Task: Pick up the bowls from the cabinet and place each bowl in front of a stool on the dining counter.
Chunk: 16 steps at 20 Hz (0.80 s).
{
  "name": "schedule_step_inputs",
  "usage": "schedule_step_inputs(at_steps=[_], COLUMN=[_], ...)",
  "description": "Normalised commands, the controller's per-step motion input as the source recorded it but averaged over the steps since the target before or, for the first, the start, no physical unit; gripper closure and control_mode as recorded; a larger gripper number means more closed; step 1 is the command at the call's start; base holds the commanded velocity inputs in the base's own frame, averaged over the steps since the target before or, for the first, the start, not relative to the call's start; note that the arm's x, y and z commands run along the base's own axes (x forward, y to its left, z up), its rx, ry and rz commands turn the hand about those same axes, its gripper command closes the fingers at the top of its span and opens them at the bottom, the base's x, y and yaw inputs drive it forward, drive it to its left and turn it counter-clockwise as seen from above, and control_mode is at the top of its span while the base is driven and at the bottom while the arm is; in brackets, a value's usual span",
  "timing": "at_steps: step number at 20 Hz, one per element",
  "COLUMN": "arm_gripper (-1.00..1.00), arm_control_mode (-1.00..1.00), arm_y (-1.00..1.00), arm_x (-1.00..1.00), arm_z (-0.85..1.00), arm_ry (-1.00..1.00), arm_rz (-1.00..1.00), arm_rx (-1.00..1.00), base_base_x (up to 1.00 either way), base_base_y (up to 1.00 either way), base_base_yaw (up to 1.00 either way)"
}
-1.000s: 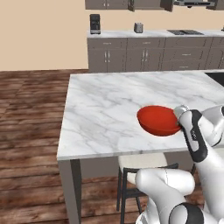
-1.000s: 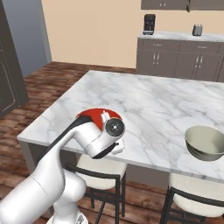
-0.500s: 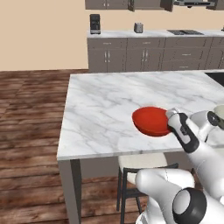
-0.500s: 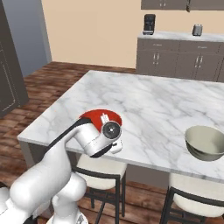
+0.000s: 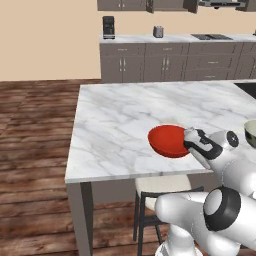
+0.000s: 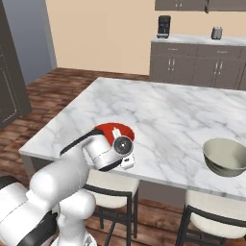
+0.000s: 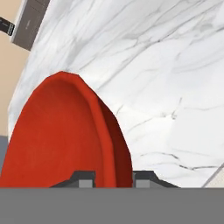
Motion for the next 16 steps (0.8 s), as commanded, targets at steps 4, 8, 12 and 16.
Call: schedule_step_inputs(at_steps=[4,8,12,16], arm_gripper=[1.0,-1.0,-1.0,-1.0], arm_control_mode=[-1.0,-1.0,-1.0,-1.0], arm_y=[0.0,0.0,-0.03,-0.09], arm_x=[0.29,0.28,0.02,0.0], arm_z=[-0.17,-0.01,0.02,0.07], arm_ry=[0.0,0.0,0.0,-0.01], arm_rz=[0.0,0.0,0.0,0.0], arm_rx=[0.0,0.0,0.0,0.0], base_base_x=[0.0,0.0,0.0,0.0], base_base_y=[0.0,0.0,0.0,0.0], base_base_yaw=[0.0,0.0,0.0,0.0])
